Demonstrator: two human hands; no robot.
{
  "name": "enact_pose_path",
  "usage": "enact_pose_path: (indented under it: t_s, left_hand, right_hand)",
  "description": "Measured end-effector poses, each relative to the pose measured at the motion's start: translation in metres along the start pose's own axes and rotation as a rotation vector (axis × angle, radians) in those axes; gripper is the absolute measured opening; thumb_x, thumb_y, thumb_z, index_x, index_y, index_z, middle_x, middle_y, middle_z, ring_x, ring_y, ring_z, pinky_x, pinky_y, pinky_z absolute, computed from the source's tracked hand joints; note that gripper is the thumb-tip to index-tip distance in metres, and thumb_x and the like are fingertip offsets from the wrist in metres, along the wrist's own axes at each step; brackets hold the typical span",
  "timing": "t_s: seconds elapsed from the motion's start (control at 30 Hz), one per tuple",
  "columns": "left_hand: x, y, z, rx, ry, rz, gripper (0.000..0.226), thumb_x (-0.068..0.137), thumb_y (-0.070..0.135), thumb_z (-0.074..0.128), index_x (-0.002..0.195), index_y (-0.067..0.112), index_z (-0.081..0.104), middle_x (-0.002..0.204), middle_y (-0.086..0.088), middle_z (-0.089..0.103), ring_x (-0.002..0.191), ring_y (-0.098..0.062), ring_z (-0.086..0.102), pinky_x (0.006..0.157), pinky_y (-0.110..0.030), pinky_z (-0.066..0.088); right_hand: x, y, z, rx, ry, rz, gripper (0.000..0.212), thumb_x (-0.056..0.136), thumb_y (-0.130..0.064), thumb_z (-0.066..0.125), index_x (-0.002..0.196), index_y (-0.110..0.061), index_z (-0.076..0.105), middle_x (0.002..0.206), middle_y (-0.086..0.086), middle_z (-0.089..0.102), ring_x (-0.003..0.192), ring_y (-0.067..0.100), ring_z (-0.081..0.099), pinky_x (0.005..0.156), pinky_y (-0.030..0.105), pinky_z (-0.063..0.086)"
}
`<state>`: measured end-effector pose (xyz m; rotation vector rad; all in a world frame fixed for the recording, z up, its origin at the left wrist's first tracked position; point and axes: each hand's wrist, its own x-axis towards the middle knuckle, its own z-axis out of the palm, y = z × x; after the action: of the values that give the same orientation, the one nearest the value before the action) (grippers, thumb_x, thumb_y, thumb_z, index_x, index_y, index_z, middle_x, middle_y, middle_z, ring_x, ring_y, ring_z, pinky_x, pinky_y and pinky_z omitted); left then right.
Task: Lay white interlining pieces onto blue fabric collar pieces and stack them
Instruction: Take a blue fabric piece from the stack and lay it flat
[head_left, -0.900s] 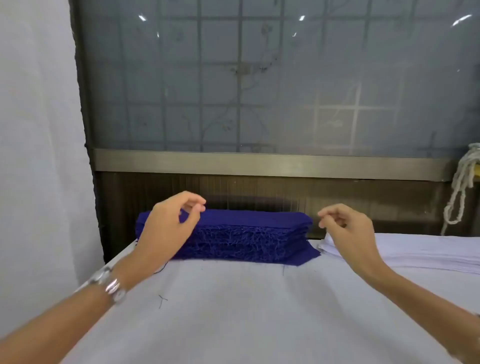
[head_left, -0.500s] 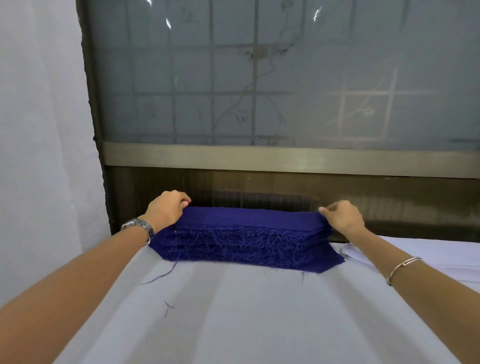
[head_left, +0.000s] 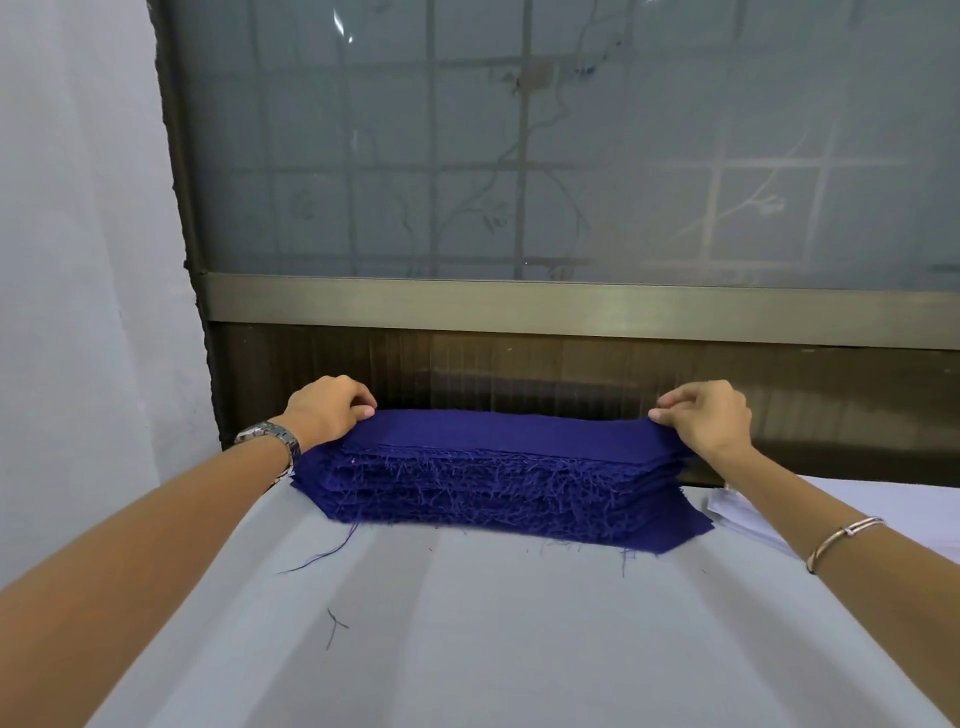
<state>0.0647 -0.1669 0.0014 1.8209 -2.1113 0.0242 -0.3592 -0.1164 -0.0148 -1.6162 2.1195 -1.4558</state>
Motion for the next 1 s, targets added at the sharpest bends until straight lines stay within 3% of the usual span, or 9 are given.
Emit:
enact_pose_path:
  t_s: [0.3, 0.5, 0.6, 0.7, 0.87, 1.0]
  left_hand:
    - [0.007, 0.013, -0.004, 0.102, -0.137, 0.006, 0.039, 0.102, 0.028, 0.052, 0.14, 0.016, 0.052, 0.135, -0.007, 0.06, 0.124, -0.025, 0.055, 0.105, -0.041, 0.045]
    - [0.012, 0.014, -0.001, 0.113, -0.163, 0.072, 0.049, 0.102, 0.018, 0.052, 0.149, 0.022, 0.04, 0.145, -0.007, 0.051, 0.137, -0.028, 0.037, 0.113, -0.047, 0.033]
    - [0.015, 0.012, -0.003, 0.077, -0.142, 0.095, 0.053, 0.099, 0.016, 0.057, 0.149, 0.023, 0.04, 0.141, -0.007, 0.051, 0.136, -0.029, 0.029, 0.113, -0.048, 0.028]
    - [0.017, 0.011, -0.005, 0.063, -0.147, 0.105, 0.055, 0.097, 0.015, 0.06, 0.148, 0.025, 0.041, 0.142, -0.009, 0.046, 0.136, -0.031, 0.027, 0.114, -0.049, 0.026]
    - [0.017, 0.01, -0.006, 0.095, -0.128, 0.168, 0.047, 0.097, 0.015, 0.061, 0.141, 0.026, 0.049, 0.148, -0.004, 0.042, 0.14, -0.027, 0.029, 0.115, -0.05, 0.028]
    - [0.013, 0.007, -0.01, 0.252, -0.054, 0.239, 0.036, 0.096, 0.026, 0.062, 0.131, 0.025, 0.054, 0.14, 0.0, 0.048, 0.133, -0.021, 0.04, 0.111, -0.043, 0.03]
  right_hand:
    - [-0.005, 0.008, -0.003, -0.023, -0.029, -0.124, 0.03, 0.094, -0.015, 0.069, 0.12, -0.001, 0.071, 0.114, 0.018, 0.072, 0.114, 0.031, 0.064, 0.1, 0.044, 0.049]
    - [-0.008, 0.011, -0.007, -0.083, 0.004, -0.259, 0.018, 0.095, -0.015, 0.068, 0.107, -0.005, 0.076, 0.101, 0.013, 0.075, 0.093, 0.023, 0.065, 0.083, 0.038, 0.053]
    - [-0.011, 0.012, -0.012, -0.111, 0.038, -0.351, 0.013, 0.095, -0.015, 0.068, 0.101, -0.008, 0.076, 0.101, 0.009, 0.075, 0.095, 0.026, 0.067, 0.082, 0.039, 0.053]
    - [-0.014, 0.012, -0.015, -0.099, 0.089, -0.46, 0.011, 0.093, -0.011, 0.069, 0.097, -0.005, 0.077, 0.119, 0.008, 0.067, 0.105, 0.026, 0.063, 0.09, 0.045, 0.053]
    - [-0.02, 0.014, -0.018, 0.131, 0.064, -0.432, 0.009, 0.098, -0.011, 0.06, 0.103, -0.009, 0.067, 0.096, 0.003, 0.067, 0.094, 0.024, 0.064, 0.082, 0.038, 0.056]
    - [-0.022, 0.015, -0.018, 0.2, 0.025, -0.412, 0.011, 0.098, -0.009, 0.06, 0.106, -0.006, 0.066, 0.096, 0.006, 0.068, 0.093, 0.022, 0.066, 0.083, 0.036, 0.057]
